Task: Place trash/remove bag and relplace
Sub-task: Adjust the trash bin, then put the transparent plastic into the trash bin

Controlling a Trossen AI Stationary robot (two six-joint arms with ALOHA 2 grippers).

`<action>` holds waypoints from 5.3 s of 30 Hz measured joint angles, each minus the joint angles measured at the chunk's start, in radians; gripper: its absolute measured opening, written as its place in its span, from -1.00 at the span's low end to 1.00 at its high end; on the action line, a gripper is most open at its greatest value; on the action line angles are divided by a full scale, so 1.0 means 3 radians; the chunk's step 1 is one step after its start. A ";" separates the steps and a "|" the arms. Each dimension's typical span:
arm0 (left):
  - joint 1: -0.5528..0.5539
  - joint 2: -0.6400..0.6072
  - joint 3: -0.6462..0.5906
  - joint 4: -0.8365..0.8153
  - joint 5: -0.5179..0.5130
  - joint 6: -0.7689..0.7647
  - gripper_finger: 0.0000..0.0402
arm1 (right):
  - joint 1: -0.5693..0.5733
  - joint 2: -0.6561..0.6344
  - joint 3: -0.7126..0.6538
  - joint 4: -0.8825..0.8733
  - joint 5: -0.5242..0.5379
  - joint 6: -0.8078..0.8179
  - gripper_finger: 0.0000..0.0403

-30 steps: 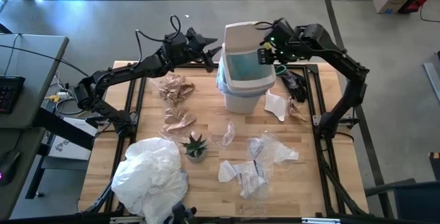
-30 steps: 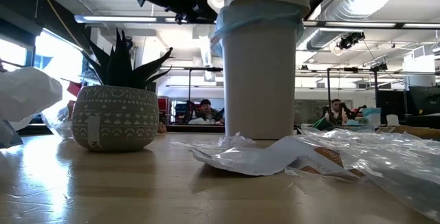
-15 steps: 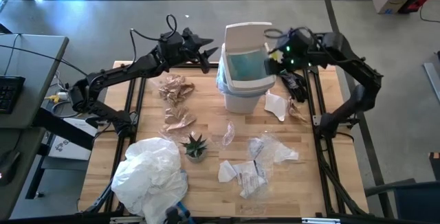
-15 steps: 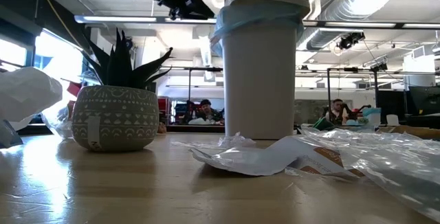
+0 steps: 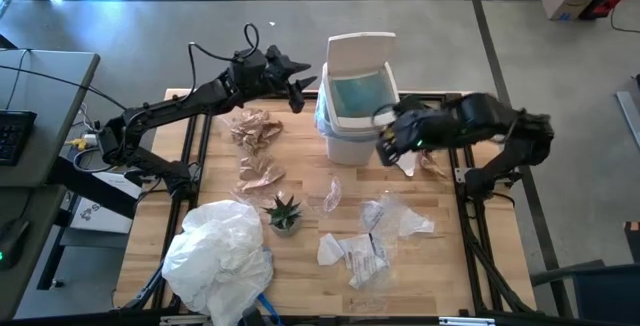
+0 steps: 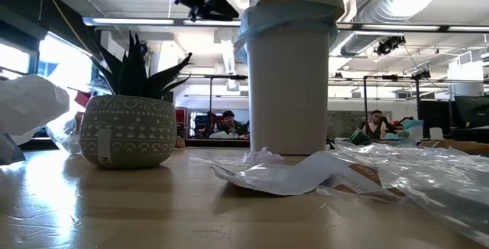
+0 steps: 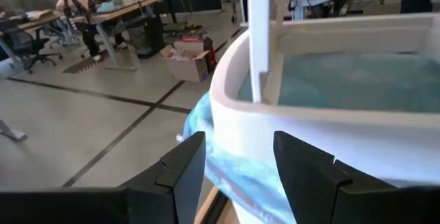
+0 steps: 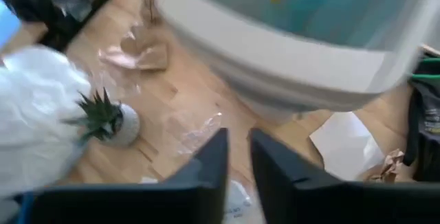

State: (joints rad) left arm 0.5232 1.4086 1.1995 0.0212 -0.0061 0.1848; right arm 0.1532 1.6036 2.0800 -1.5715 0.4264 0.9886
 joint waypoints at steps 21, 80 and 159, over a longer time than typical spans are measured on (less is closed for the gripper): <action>0.0020 0.0222 0.0000 0.0088 -0.0097 -0.0001 -0.21 | -0.0131 0.0765 -0.0003 0.0835 0.0436 -0.0879 -1.00; -0.0019 0.0219 0.0000 -0.0140 -0.0194 0.0012 -0.21 | -0.0428 -0.1530 -0.2225 -0.0001 0.0463 0.1109 -1.00; -0.1352 -0.0050 -0.0975 -0.0830 0.0435 -0.0807 -0.20 | 0.0777 -0.0494 -0.1642 0.0228 0.0510 0.1029 -1.00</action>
State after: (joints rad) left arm 0.1175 1.3938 0.9069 -0.2278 0.1243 -0.0574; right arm 0.3862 1.4555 1.5875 -1.5032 0.5793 1.2972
